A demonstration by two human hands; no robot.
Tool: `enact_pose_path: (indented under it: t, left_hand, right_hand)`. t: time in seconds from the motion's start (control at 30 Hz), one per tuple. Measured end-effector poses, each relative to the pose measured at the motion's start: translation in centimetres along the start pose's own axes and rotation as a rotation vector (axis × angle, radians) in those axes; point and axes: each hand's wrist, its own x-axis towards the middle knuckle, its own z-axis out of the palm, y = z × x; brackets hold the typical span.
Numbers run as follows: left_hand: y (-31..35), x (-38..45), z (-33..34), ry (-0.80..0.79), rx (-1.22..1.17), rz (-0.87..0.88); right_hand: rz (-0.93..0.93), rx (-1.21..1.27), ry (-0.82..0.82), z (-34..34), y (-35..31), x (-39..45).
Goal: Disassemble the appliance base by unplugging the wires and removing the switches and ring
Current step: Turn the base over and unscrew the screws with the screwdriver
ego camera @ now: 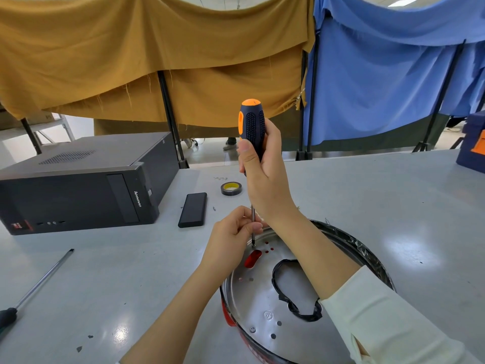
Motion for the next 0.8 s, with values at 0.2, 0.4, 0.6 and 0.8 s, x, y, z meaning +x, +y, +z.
enact_pose_path:
  t: [0.2, 0.4, 0.6, 0.8]
  left_hand:
    - [-0.12, 0.07, -0.01, -0.001, -0.002, 0.006]
    - [-0.2, 0.05, 0.0, -0.005, -0.018, 0.024]
    - [-0.19, 0.03, 0.03, -0.014, -0.022, 0.044]
    - [-0.15, -0.06, 0.1, -0.025, -0.029, 0.046]
  right_hand:
    - [0.002, 0.003, 0.003, 0.06, 0.03, -0.06]
    - [-0.016, -0.012, 0.016, 0.0, -0.1, -0.09]
    - [-0.024, -0.04, 0.036, -0.01, -0.44, -0.15]
    - [-0.004, -0.066, 0.051, -0.05, -0.8, -0.33]
